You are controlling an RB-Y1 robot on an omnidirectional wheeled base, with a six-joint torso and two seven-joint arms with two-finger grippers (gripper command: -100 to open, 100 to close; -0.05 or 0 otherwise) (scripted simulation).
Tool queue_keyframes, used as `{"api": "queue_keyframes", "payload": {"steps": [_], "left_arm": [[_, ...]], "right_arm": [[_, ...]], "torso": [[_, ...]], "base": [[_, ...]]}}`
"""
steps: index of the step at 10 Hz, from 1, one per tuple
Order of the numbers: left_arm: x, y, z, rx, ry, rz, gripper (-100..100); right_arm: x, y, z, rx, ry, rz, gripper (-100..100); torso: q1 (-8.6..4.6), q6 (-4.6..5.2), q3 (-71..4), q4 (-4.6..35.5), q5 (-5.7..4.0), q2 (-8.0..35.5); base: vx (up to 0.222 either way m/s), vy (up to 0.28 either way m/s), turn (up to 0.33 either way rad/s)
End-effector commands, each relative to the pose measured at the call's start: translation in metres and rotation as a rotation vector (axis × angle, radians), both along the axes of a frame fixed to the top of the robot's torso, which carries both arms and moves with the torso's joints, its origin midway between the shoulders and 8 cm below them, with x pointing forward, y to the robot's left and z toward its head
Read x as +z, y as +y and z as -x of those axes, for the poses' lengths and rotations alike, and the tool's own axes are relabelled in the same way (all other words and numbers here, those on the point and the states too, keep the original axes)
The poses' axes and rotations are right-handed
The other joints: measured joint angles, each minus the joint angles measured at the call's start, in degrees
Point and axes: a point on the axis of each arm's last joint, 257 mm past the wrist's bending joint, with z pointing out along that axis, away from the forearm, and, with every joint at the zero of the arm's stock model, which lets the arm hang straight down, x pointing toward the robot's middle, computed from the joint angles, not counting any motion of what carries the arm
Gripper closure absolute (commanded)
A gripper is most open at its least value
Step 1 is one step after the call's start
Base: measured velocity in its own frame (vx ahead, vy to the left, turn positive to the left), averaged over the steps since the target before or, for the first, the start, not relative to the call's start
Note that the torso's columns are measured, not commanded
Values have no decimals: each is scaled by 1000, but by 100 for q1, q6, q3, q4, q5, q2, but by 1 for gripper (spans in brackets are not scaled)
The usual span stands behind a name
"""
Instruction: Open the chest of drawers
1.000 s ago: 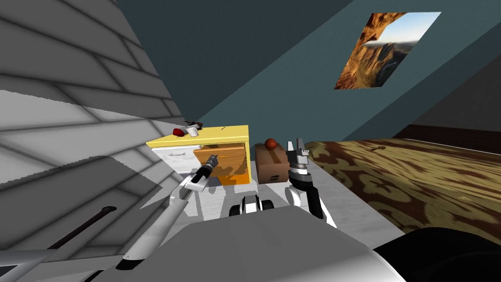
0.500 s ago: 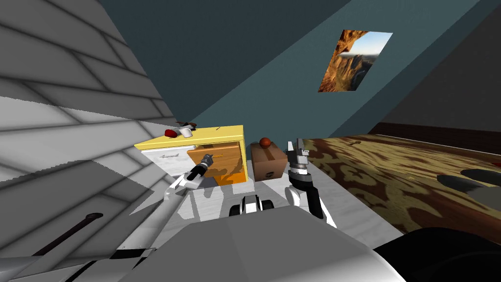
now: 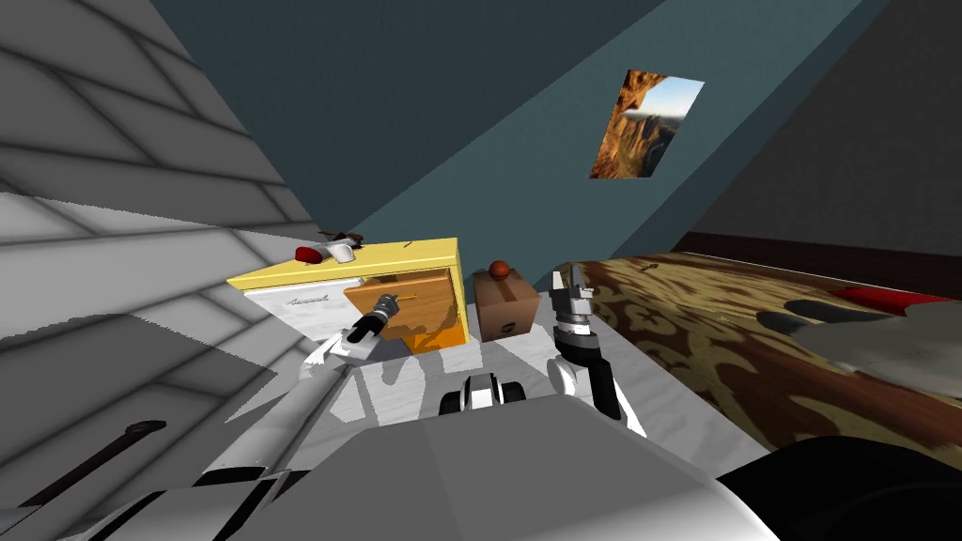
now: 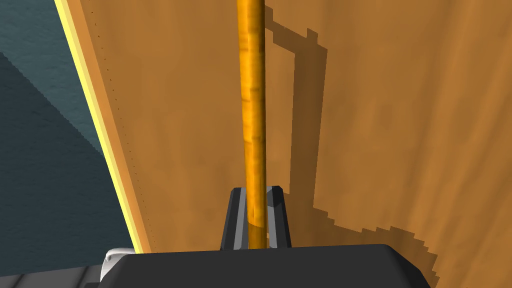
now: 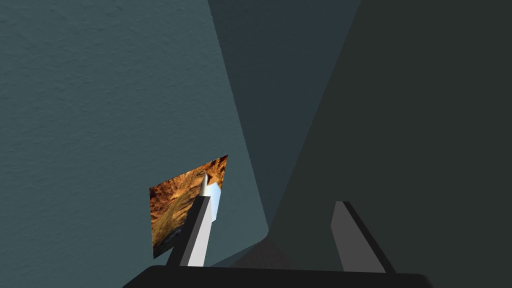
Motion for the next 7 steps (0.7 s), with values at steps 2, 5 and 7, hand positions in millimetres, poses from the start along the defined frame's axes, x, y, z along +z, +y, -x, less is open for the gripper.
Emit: {"api": "queue_keyframes", "payload": {"steps": [2,5,7], "left_arm": [[9,42,-3,49,-10,15,100],[32,81,-7,95,-44,27,100],[21,86,-3,108,-24,24,100]], "right_arm": [[0,0,0,0,0,0,0],[0,0,0,0,0,0,0],[0,0,0,0,0,0,0]], "torso": [[-32,11,21,42,-32,41],[-32,20,23,57,-41,50],[-30,-10,35,58,-43,60]], "base": [[-89,-57,-87],[-73,-57,-146],[-34,-24,5]]}}
